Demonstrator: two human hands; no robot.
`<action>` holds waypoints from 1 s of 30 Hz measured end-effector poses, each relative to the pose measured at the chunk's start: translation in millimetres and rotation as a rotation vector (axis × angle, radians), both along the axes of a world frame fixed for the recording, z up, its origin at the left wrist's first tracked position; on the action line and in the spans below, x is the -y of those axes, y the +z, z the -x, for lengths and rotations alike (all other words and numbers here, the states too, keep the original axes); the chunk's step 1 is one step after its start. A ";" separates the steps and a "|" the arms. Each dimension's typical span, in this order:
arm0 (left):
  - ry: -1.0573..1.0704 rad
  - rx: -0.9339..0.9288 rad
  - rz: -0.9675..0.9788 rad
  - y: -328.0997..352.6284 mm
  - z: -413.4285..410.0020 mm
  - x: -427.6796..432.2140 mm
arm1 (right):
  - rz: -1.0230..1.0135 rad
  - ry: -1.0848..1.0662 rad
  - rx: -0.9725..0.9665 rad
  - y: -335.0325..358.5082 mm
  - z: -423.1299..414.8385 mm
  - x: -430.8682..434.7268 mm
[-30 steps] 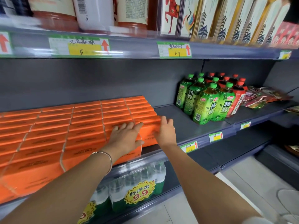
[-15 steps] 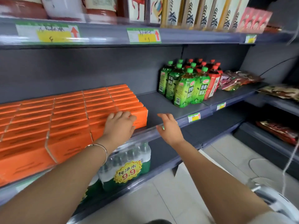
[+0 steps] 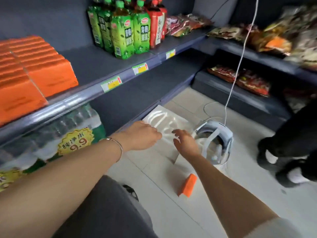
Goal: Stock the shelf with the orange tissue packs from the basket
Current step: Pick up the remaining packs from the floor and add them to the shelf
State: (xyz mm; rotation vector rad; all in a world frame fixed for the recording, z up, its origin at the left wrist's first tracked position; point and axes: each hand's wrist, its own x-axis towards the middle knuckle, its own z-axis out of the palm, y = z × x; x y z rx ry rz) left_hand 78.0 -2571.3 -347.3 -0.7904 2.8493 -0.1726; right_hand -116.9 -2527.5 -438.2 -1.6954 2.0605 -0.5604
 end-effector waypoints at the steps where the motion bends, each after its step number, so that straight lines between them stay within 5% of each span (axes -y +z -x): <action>1: -0.038 0.014 -0.031 -6.4 10.9 -1.8 | -0.033 -0.047 -0.002 -14.4 10.3 -12.2; 15: -0.158 0.271 -0.274 -72.4 50.5 13.5 | -0.632 -0.571 0.074 -156.7 37.2 -74.3; 25: -0.167 0.283 -0.311 -103.8 39.7 22.3 | -0.726 -0.895 0.253 -200.3 24.0 -55.7; 30: -0.085 0.241 -0.315 -93.7 33.9 27.3 | -0.590 -0.815 0.263 -179.2 -4.2 -30.9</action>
